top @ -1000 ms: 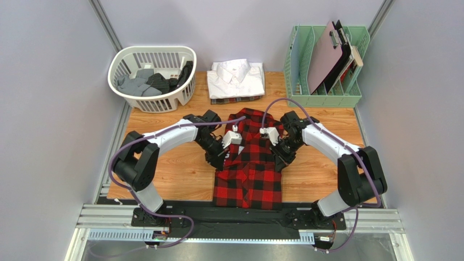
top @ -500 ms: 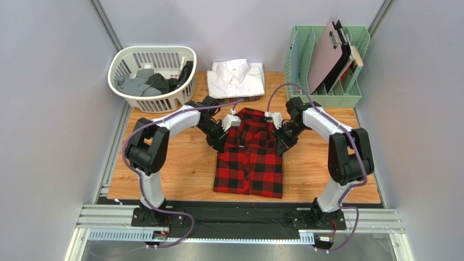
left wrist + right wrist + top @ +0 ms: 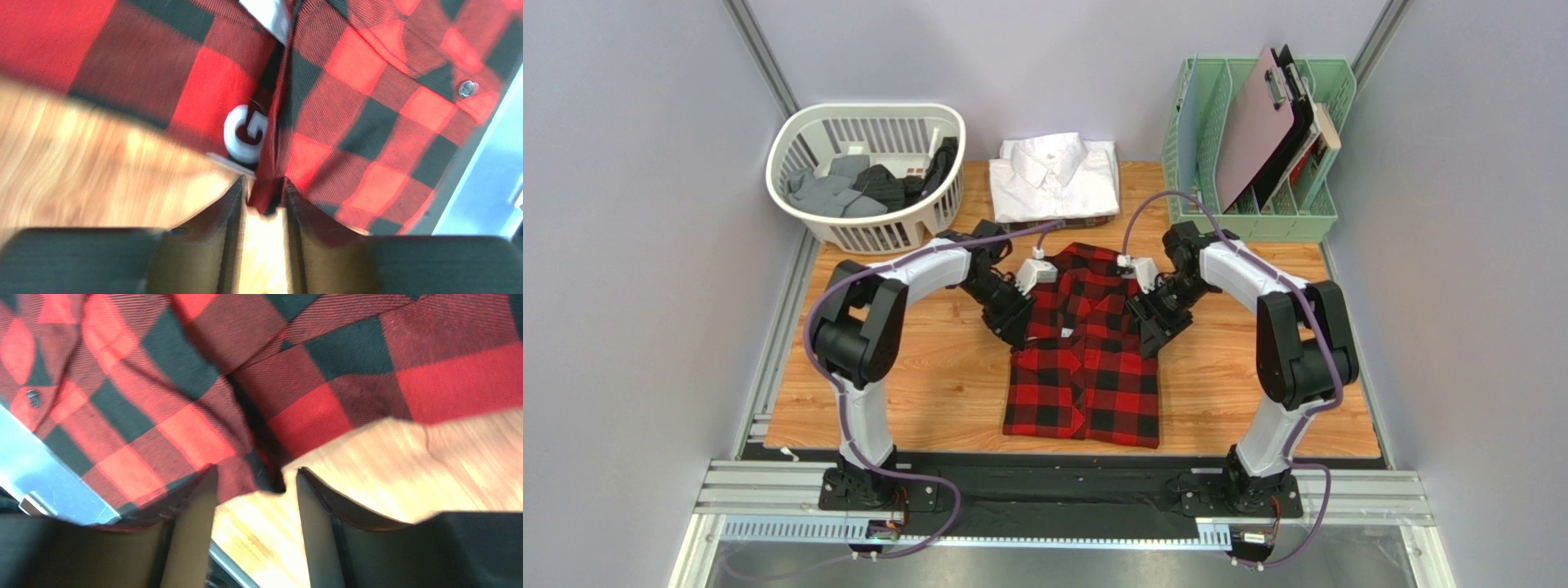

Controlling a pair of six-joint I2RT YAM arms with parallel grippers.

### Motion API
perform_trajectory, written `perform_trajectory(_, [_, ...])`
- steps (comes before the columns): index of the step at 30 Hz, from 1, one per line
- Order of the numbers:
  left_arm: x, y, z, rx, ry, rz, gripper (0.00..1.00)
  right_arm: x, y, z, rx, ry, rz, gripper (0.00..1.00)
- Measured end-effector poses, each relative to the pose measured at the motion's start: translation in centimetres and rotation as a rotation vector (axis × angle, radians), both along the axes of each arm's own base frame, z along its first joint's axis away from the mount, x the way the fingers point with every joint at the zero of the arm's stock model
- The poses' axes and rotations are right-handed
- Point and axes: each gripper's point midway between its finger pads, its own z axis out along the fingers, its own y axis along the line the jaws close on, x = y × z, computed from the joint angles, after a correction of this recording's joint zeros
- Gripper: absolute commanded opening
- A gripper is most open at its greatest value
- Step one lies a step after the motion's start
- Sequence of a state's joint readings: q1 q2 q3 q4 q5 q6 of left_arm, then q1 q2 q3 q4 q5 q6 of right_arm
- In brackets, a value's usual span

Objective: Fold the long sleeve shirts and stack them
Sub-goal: Fold the shirt

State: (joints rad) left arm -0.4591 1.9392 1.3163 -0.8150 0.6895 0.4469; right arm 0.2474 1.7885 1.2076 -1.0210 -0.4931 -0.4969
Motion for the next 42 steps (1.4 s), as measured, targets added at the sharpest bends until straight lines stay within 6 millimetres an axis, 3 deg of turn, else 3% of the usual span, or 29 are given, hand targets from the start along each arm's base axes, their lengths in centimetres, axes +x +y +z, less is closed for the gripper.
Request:
perform_trajectory(5, [-0.7, 1.5, 4.3, -0.106, -0.029, 0.120, 0.51, -0.1, 0.9, 4.4, 0.070, -0.095, -0.051, 0.63])
perform_trajectory(7, [-1.0, 1.0, 6.5, -0.159, -0.056, 0.135, 0.51, -0.1, 1.5, 6.2, 0.118, -0.129, -0.082, 0.59])
perform_trajectory(10, [-0.4, -1.3, 8.1, -0.214, -0.076, 0.129, 0.50, 0.6, 2.4, 6.3, 0.151, -0.115, -0.123, 0.56])
perform_trajectory(14, [2.2, -4.5, 7.1, -0.227, -0.033, 0.162, 0.47, 2.6, 3.1, 2.6, 0.123, -0.023, -0.178, 0.53])
perform_trajectory(16, [3.6, -5.6, 5.6, -0.219, 0.009, 0.199, 0.47, 3.4, 3.2, 0.2, 0.096, 0.030, -0.208, 0.53])
perform_trajectory(19, [4.5, -6.2, 2.7, -0.177, 0.087, 0.262, 0.44, 4.0, 3.5, -1.9, 0.069, 0.072, -0.231, 0.53])
perform_trajectory(22, [4.6, -5.5, 0.0, -0.110, 0.160, 0.326, 0.39, 4.5, 4.0, -2.1, 0.063, 0.077, -0.243, 0.53])
perform_trajectory(27, [5.5, -3.4, -1.4, -0.055, 0.214, 0.425, 0.35, 6.1, 6.0, -2.2, 0.072, 0.068, -0.226, 0.54])
perform_trajectory(33, [7.9, 1.3, -1.5, -0.008, 0.256, 0.550, 0.34, 8.7, 8.5, -2.0, 0.099, 0.046, -0.225, 0.57])
perform_trajectory(38, [11.4, 2.2, -1.3, -0.015, 0.249, 0.571, 0.42, 10.1, 9.3, -1.7, 0.113, 0.032, -0.242, 0.57])
perform_trajectory(41, [11.0, 2.2, -0.4, -0.056, 0.214, 0.538, 0.49, 10.2, 9.3, -1.4, 0.116, 0.019, -0.238, 0.57])
perform_trajectory(42, [9.4, 2.1, 0.7, -0.090, 0.216, 0.521, 0.53, 10.1, 9.3, -1.2, 0.121, 0.014, -0.237, 0.57])
